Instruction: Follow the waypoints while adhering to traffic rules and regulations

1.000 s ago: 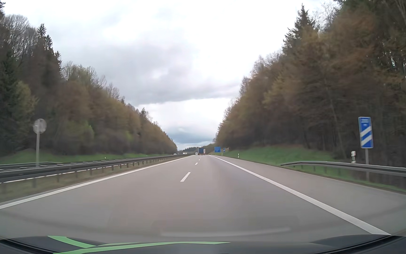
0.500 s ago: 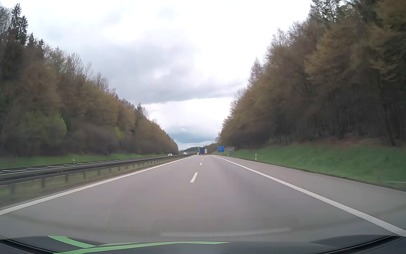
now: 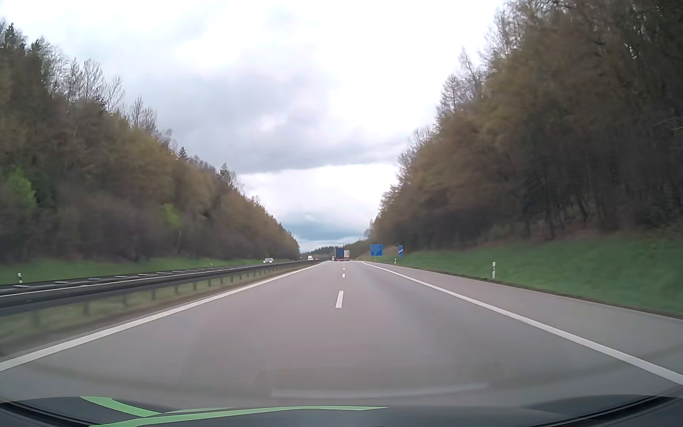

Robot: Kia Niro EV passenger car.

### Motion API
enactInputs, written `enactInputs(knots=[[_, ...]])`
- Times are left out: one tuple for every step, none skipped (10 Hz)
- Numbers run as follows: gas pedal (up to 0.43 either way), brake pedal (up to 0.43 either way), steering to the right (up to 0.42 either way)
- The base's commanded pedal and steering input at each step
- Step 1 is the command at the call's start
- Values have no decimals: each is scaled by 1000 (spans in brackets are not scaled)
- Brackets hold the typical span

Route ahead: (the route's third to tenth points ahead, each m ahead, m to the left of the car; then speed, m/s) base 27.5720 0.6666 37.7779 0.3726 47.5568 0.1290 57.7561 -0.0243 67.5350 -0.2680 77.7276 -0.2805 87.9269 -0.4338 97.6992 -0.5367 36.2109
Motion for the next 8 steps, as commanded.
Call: enactInputs(knots=[[331,0,-2],[299,0,-2],[299,0,-2],[280,0,-2],[260,0,-2],[220,0,-2],[130,0,-1],[79,0,-2]])
